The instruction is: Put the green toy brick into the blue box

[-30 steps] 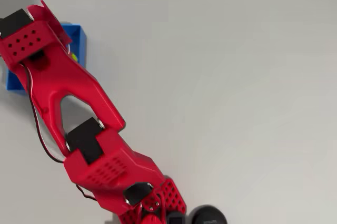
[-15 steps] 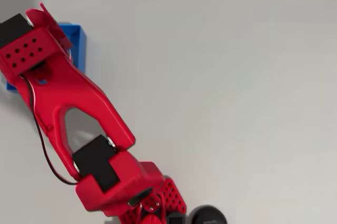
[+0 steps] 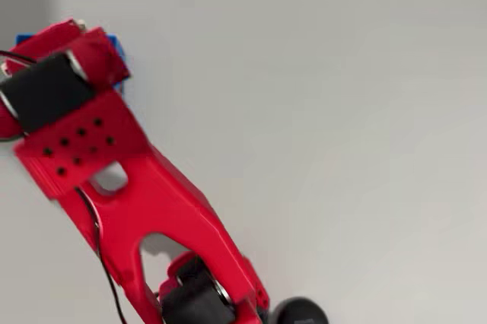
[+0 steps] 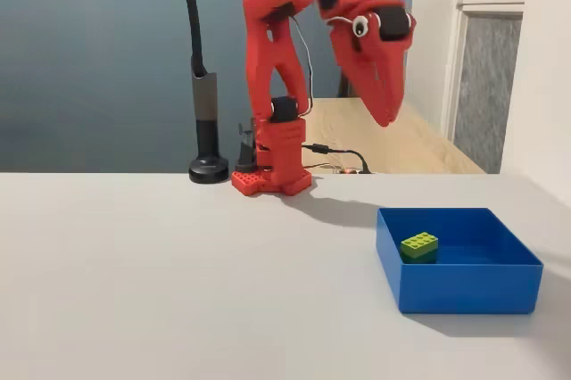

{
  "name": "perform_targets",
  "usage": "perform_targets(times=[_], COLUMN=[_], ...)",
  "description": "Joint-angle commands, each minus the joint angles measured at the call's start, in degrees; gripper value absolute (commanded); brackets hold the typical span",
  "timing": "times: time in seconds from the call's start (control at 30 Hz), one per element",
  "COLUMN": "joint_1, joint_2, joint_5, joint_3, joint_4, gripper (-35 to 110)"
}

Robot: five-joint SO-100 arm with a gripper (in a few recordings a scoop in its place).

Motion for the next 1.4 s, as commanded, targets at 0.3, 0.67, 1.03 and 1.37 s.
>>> perform_targets(times=[0.3,0.67,1.03,1.37], joint_1=[24.26,26.72,28.30,29.09], joint_2=[29.53,59.06,73.39,75.76], joint_5=[-4.31,-3.69,-2.55,-3.08], joint_3=[32.52,63.46,79.80,86.84], joint_4=[-14.15,-20.92,-23.82,-23.99], gripper=[0,0,0,0])
